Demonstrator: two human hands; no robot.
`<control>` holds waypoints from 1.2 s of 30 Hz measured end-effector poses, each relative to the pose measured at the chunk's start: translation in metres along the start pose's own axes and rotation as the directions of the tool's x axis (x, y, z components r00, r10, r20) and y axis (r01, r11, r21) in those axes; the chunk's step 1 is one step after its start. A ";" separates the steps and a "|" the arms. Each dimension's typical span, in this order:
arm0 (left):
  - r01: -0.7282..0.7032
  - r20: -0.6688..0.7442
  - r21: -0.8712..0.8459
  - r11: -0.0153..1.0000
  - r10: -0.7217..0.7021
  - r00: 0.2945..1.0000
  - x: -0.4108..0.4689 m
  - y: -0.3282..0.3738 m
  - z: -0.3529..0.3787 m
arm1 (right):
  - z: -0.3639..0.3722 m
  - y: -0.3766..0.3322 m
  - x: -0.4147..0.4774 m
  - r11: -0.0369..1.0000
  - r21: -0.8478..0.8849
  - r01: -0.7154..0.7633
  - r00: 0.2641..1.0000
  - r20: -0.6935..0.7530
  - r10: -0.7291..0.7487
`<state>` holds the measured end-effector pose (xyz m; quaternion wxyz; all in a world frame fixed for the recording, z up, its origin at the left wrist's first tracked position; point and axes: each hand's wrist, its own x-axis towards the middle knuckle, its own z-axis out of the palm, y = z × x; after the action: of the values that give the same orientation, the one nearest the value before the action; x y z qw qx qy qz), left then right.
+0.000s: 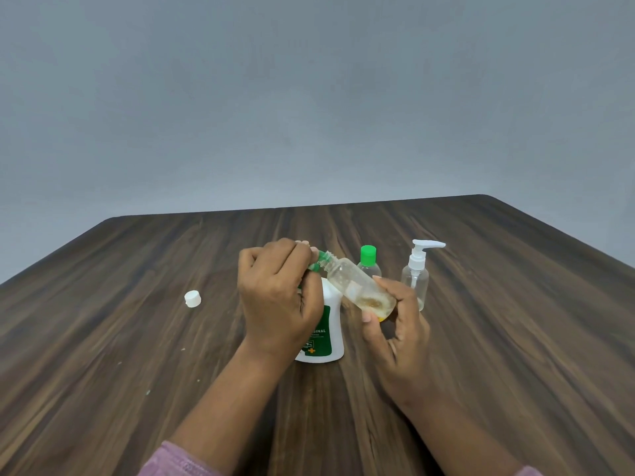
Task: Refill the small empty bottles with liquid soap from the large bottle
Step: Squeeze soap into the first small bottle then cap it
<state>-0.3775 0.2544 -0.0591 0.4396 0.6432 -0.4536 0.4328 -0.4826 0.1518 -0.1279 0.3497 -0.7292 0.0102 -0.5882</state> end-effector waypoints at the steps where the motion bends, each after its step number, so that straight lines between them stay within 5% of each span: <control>1: 0.003 -0.001 -0.001 1.000 -0.003 1.000 0.002 0.001 -0.001 | 0.000 0.000 0.000 1.000 -0.002 0.005 1.000 0.001 -0.005; 28: -0.038 0.053 0.023 0.999 0.037 0.998 0.017 0.003 -0.006 | 0.001 0.000 0.000 1.000 0.011 0.005 0.999 0.034 -0.005; 36: -0.018 -0.036 -0.047 0.999 0.016 0.999 -0.002 -0.003 0.003 | -0.001 0.001 -0.001 1.000 -0.003 0.016 1.000 0.005 -0.016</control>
<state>-0.3745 0.2523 -0.0623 0.4591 0.6209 -0.4614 0.4369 -0.4836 0.1508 -0.1295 0.3439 -0.7312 0.0041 -0.5891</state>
